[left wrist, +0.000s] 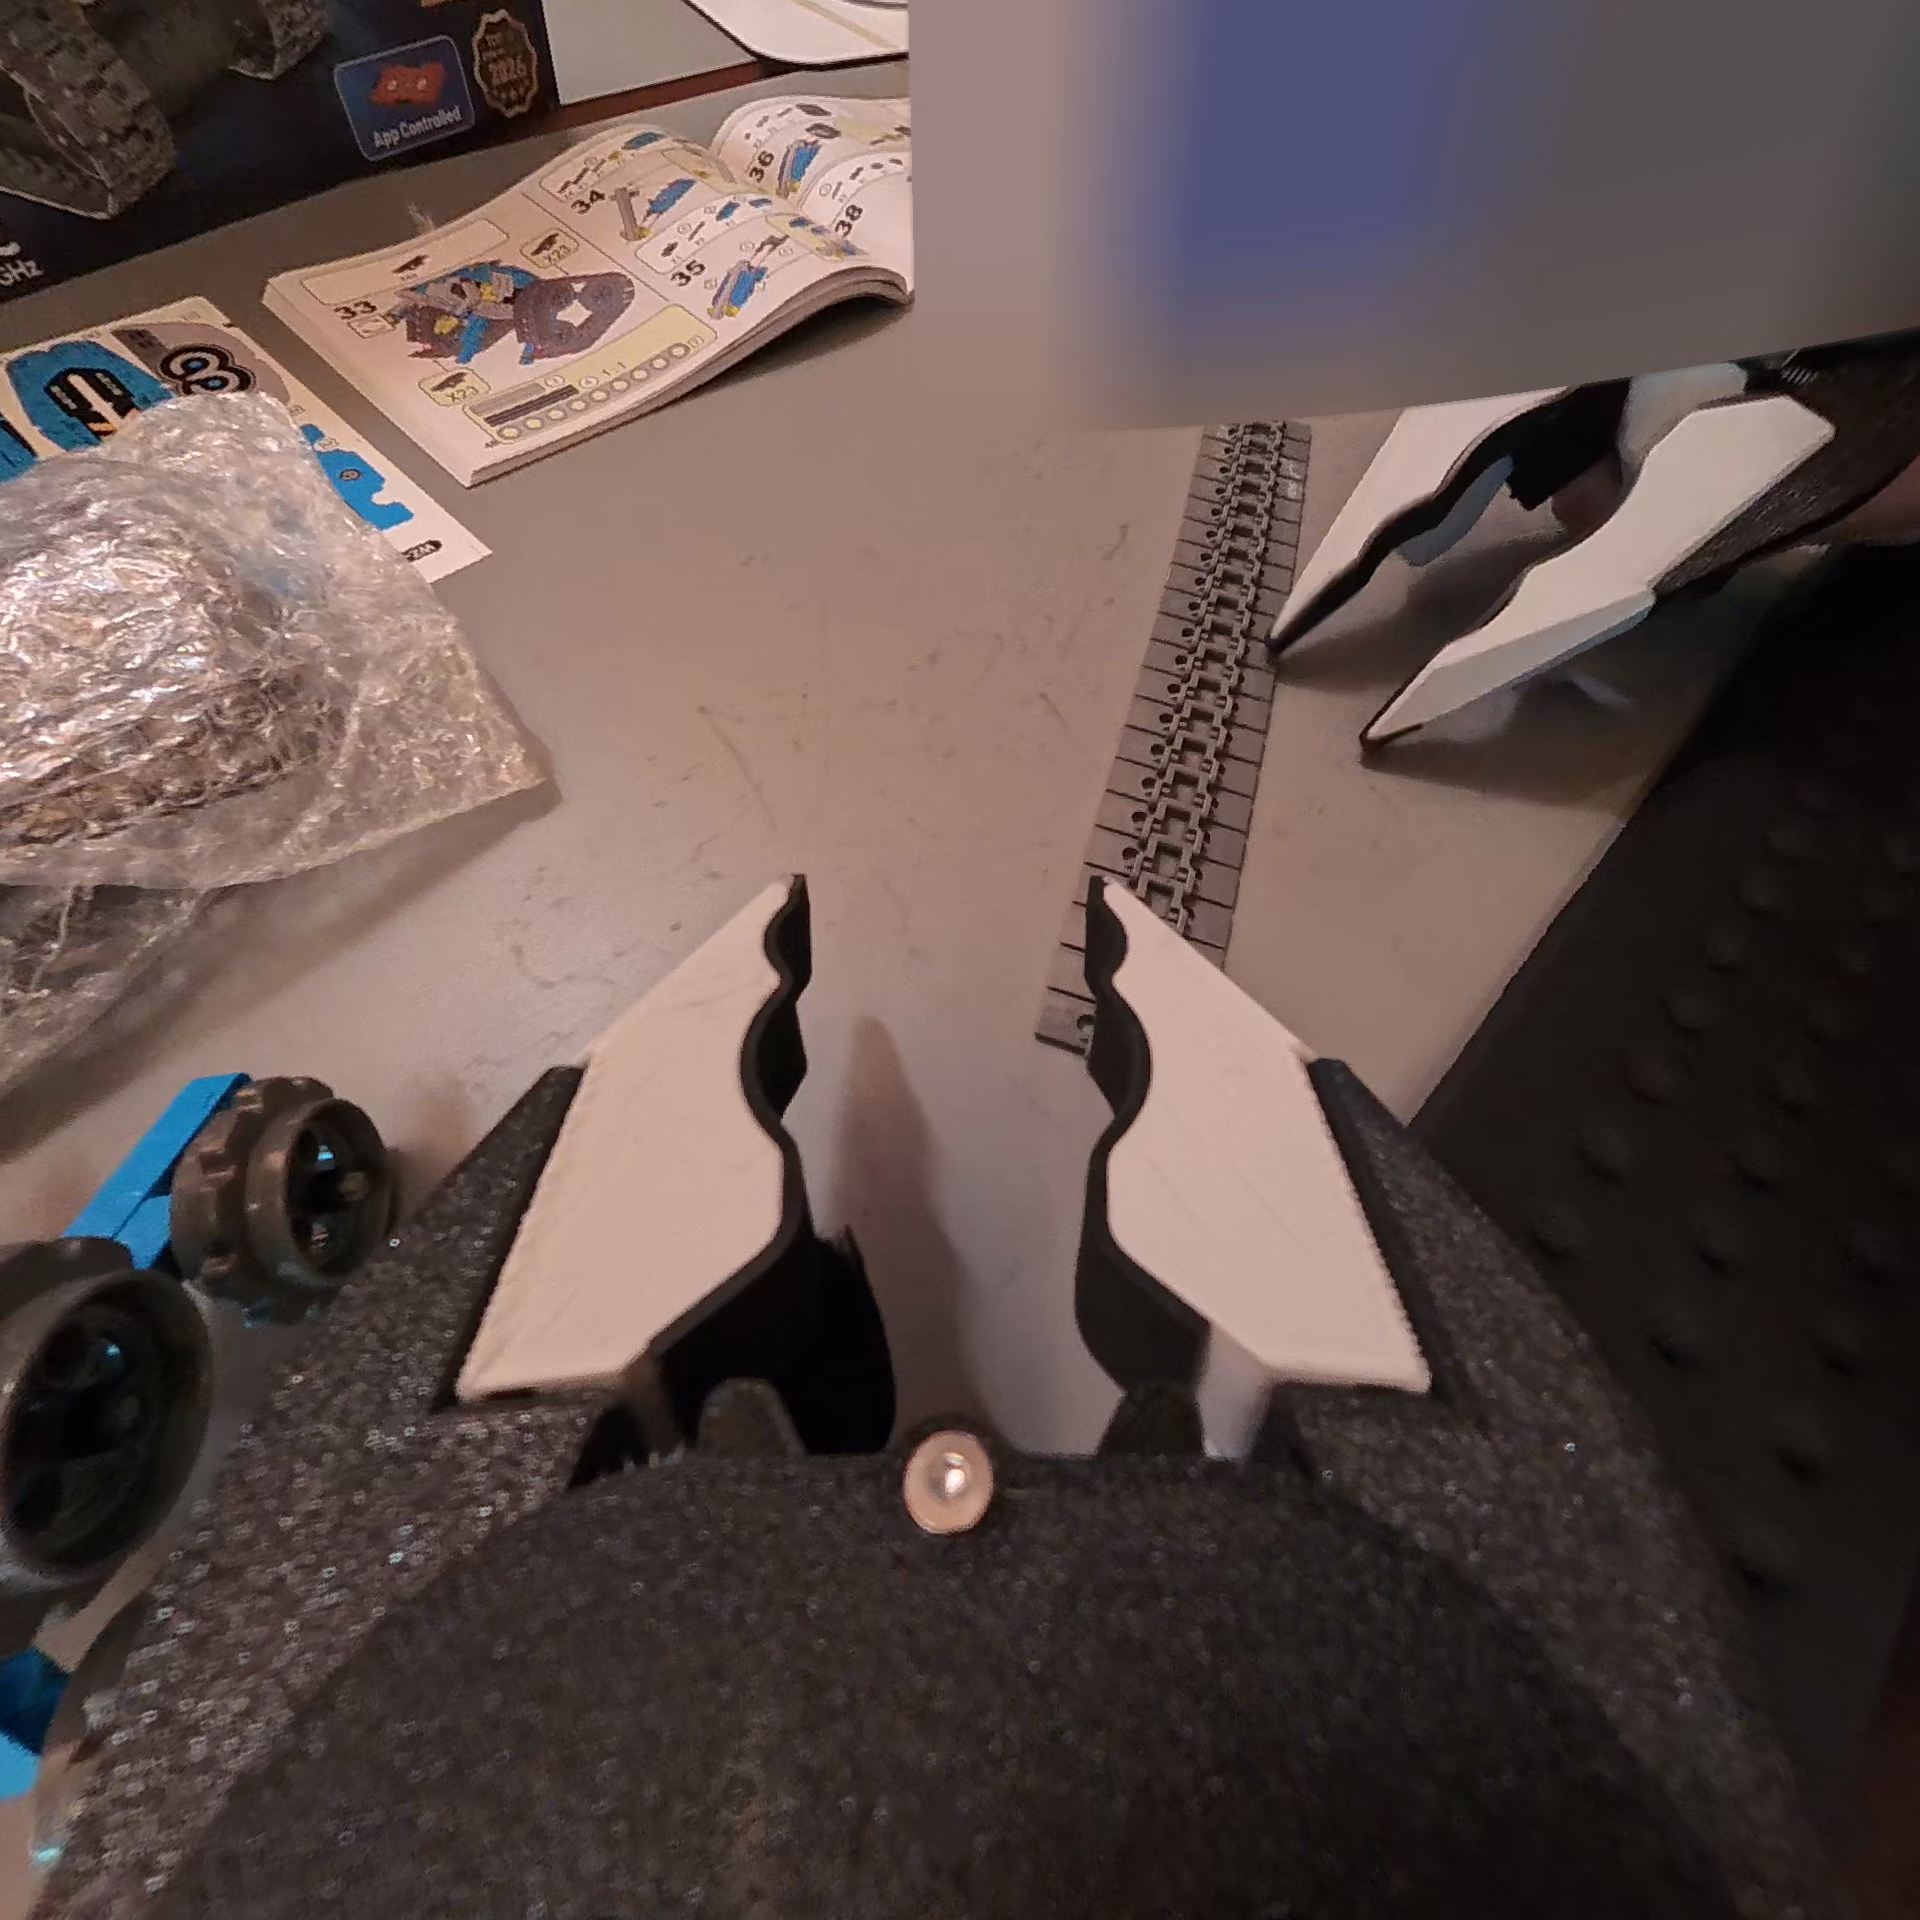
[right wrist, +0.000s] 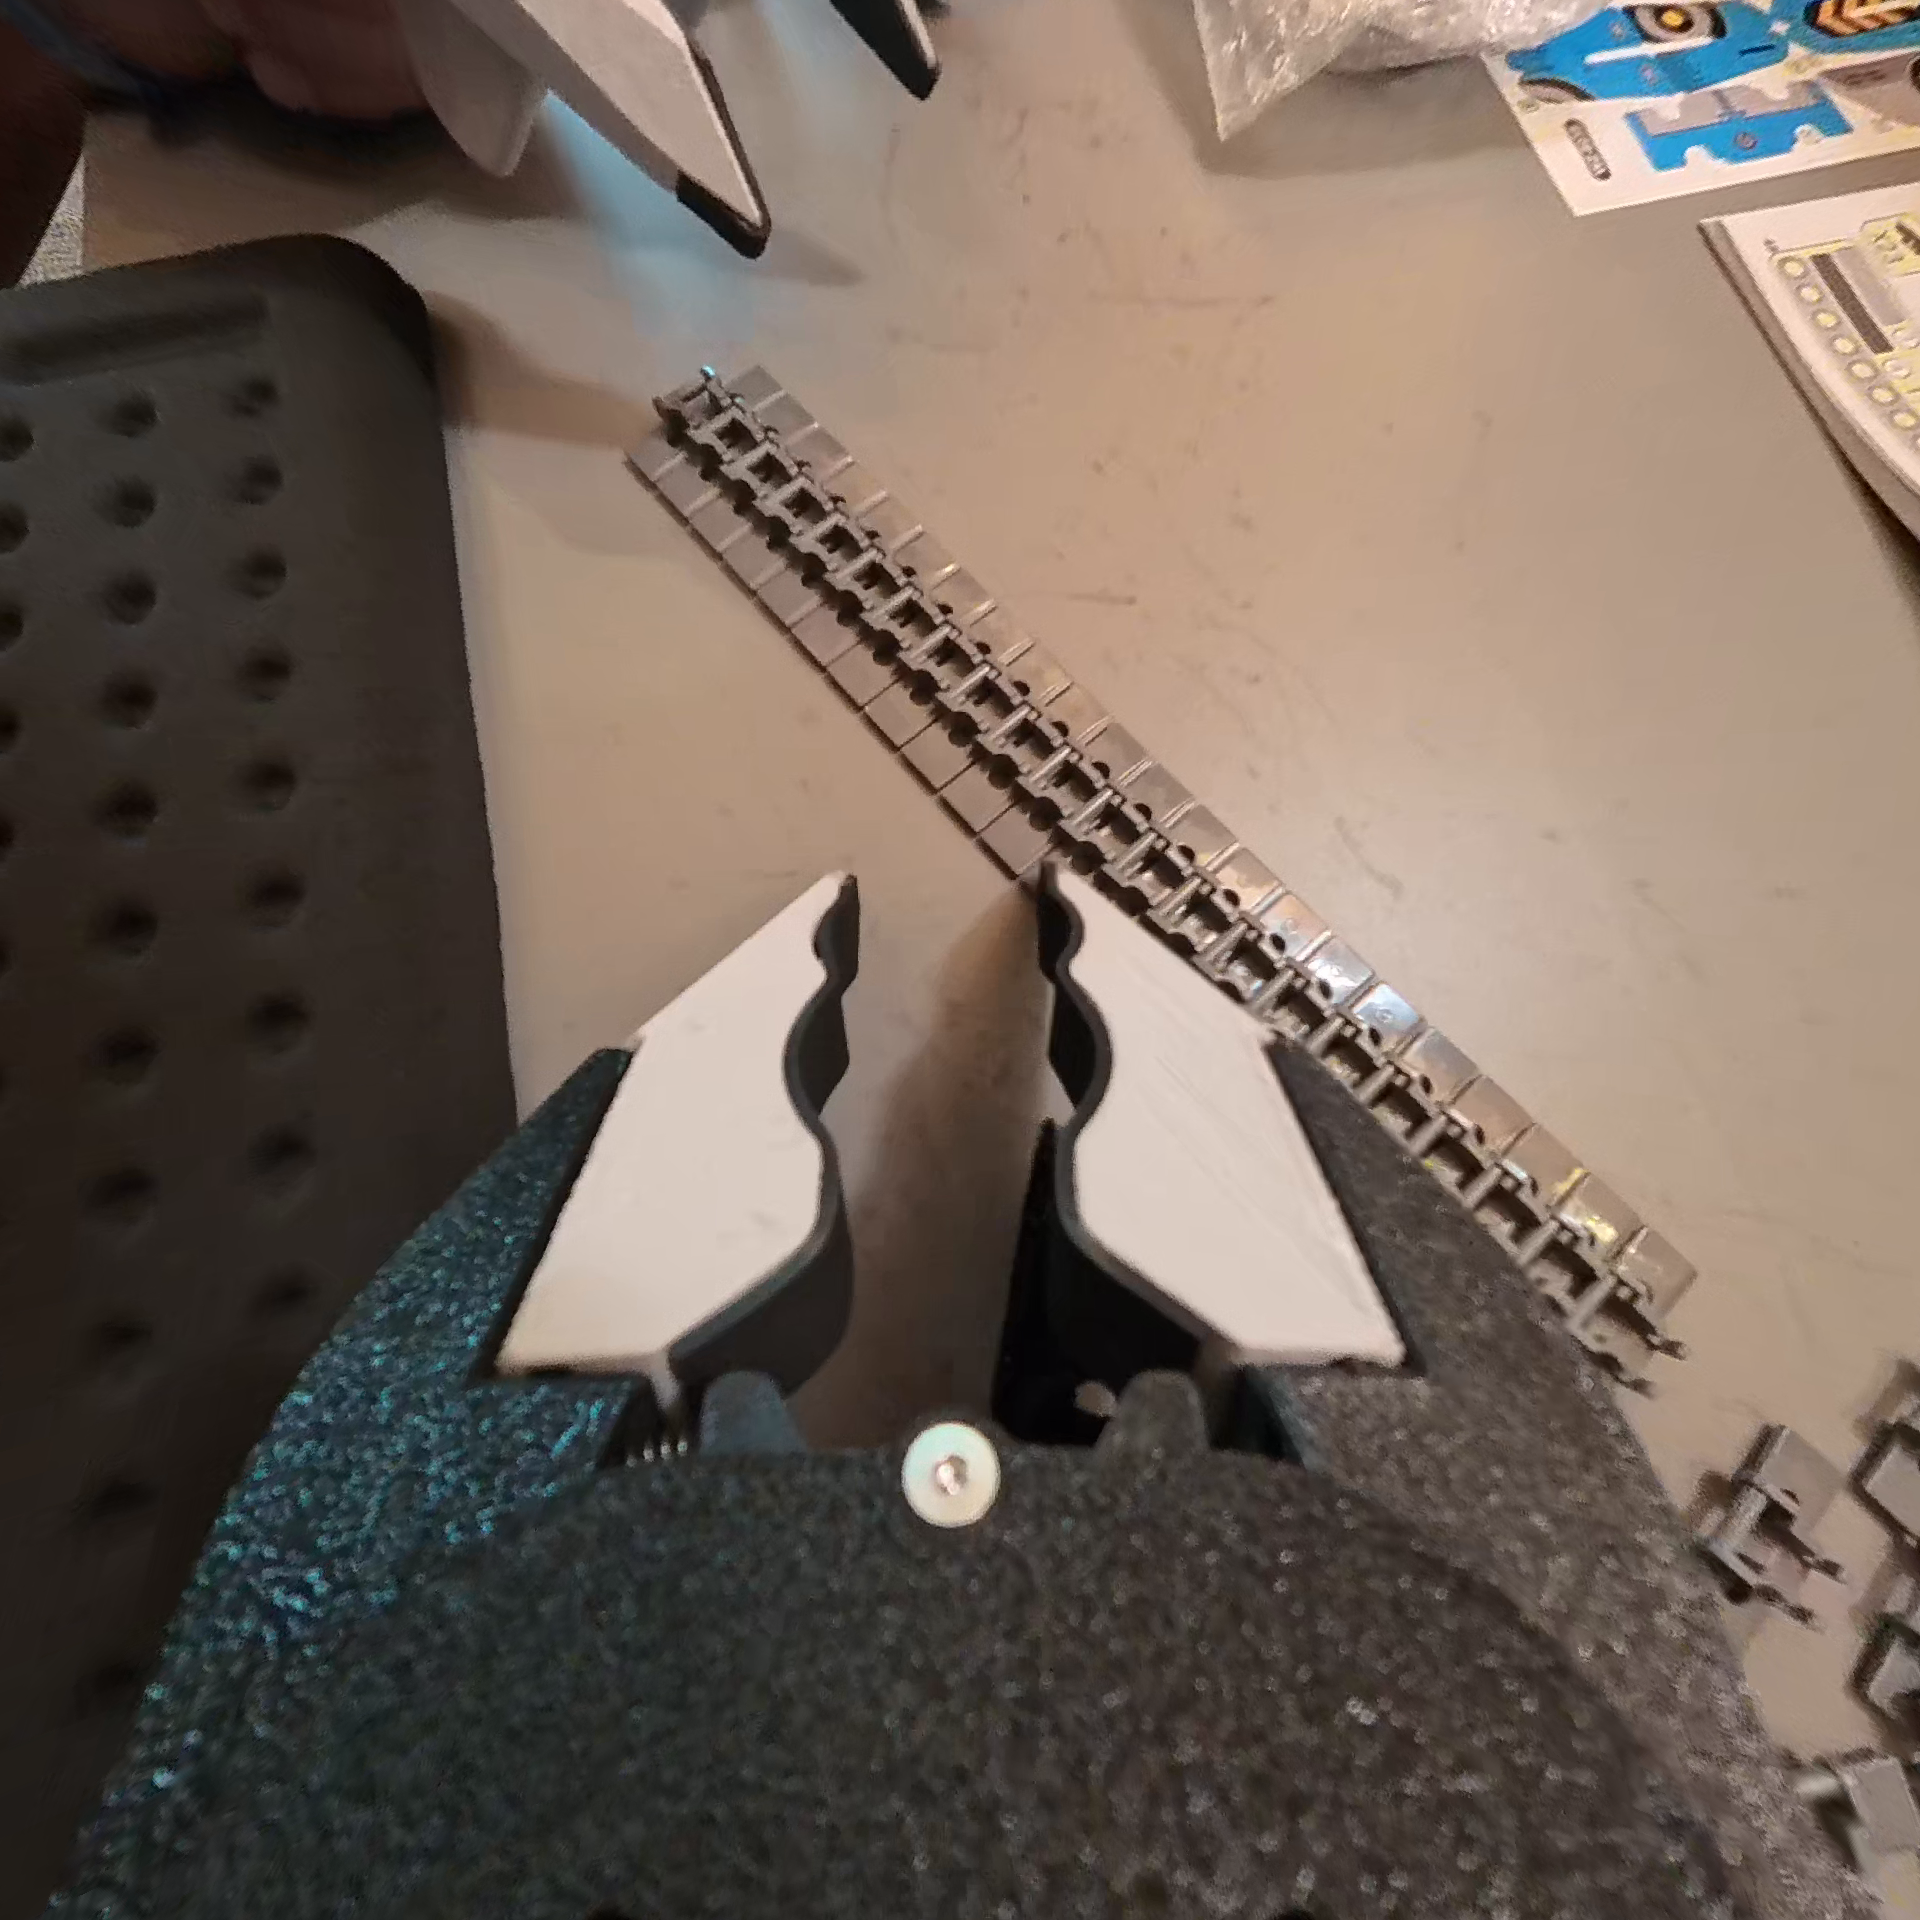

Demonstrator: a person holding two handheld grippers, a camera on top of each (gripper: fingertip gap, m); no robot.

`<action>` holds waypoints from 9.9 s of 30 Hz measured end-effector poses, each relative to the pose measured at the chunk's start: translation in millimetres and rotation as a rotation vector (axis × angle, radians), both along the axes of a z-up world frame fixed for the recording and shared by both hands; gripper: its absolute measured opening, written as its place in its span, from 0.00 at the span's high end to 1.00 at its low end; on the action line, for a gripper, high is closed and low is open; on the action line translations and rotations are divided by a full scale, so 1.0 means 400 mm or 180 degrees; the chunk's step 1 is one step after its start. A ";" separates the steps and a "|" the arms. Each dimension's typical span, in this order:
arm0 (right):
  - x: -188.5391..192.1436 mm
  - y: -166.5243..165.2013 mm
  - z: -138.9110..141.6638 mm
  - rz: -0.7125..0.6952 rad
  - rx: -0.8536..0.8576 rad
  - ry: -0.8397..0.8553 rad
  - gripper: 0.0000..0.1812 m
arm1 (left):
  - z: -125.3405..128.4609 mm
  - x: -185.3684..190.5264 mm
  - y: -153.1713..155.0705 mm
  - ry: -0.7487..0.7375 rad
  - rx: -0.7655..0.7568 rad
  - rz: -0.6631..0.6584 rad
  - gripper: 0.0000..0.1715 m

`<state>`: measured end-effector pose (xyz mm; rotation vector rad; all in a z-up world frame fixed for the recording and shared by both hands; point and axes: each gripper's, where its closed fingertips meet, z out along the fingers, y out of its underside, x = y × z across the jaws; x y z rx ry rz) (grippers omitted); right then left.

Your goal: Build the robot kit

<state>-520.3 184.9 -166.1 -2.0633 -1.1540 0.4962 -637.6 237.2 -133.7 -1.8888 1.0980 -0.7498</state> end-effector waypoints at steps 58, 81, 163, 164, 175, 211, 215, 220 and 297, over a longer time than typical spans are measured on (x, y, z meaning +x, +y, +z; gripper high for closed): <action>0.122 0.038 0.007 -0.0497 0.0159 -0.0080 0.84 | 0.013 -0.002 -0.002 -0.0123 -0.0018 -0.0009 0.69; 0.168 0.044 -0.004 -0.0716 0.0031 -0.0064 0.84 | 0.011 -0.002 -0.002 -0.0118 -0.0035 -0.0015 0.69; 0.268 0.101 0.029 0.1139 0.0708 -0.0866 0.93 | 0.073 0.374 -0.037 -0.0038 -0.0715 -0.1382 0.69; 0.259 0.092 0.039 0.1166 0.0930 -0.0953 0.93 | 0.061 0.404 -0.033 0.0060 -0.0945 -0.1510 0.69; 0.218 0.063 0.103 0.1281 0.2203 -0.1330 0.93 | 0.038 0.520 -0.023 -0.0299 -0.2160 -0.2311 0.79; 0.402 0.222 0.007 0.0958 -0.0117 -0.0537 0.91 | -0.016 0.503 -0.014 -0.0074 -0.1823 -0.2234 0.99; 0.407 0.227 -0.004 0.1005 -0.0244 -0.0556 0.91 | -0.023 0.506 -0.012 -0.0025 -0.1847 -0.2202 0.99; 0.392 0.214 -0.005 0.0975 -0.0366 -0.0519 0.91 | -0.030 0.509 -0.007 0.0012 -0.1870 -0.2144 0.99; 0.209 0.118 0.026 0.0625 -0.1715 0.1029 0.94 | -0.039 0.508 -0.012 0.0118 -0.1596 -0.2179 0.98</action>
